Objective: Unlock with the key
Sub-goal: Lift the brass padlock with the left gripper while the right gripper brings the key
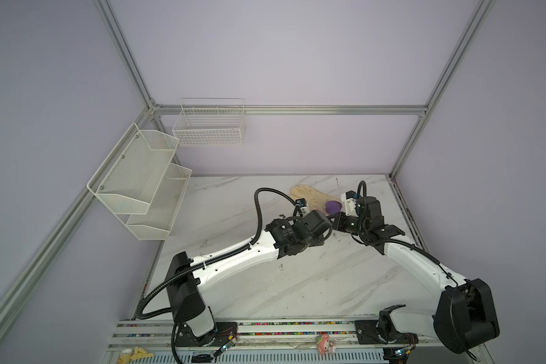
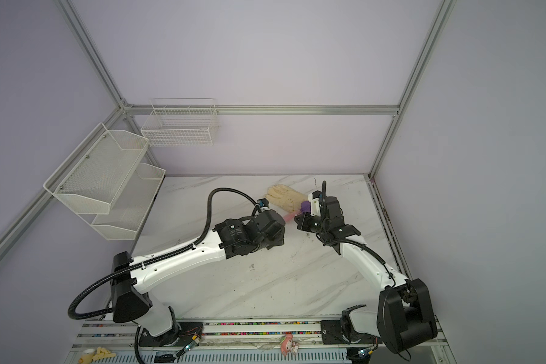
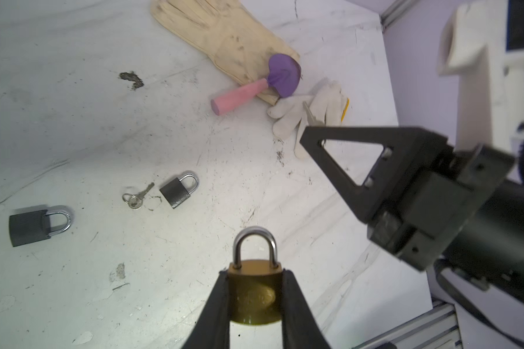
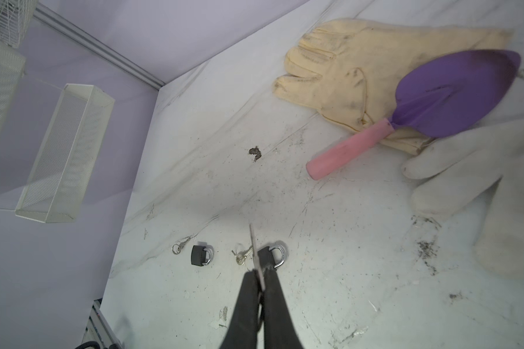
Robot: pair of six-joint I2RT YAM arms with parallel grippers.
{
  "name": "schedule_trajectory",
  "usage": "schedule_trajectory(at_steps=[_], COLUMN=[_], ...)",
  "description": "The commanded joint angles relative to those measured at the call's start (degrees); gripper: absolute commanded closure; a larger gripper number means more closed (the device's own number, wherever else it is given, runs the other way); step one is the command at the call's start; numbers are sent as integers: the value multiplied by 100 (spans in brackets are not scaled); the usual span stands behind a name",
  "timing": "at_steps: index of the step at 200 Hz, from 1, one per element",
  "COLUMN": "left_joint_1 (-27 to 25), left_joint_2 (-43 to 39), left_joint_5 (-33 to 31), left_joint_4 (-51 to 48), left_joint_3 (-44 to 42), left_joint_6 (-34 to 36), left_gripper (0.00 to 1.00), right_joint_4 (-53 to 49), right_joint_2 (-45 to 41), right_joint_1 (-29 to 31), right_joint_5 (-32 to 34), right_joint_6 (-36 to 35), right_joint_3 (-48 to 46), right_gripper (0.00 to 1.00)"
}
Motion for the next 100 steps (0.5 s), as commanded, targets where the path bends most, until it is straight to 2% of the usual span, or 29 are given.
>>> schedule_trajectory(at_steps=[1,39,100], left_joint_1=[271,754,1213], left_joint_2=[-402,-1105,-2139], left_joint_5=[-159,-214,-219], left_joint_4=[199,374,1286], left_joint_3=[-500,-1115,-2473], left_joint_6=[-510,-1146,-2113], left_gripper=[99,100,100], right_joint_4=[-130,352,1118], right_joint_2=[89,106,27], right_joint_1=[414,1013,1931], right_joint_5=[397,393,602], right_joint_6=[-211,-283,-172], right_joint_3=[112,-117,-209], right_gripper=[100,100,100])
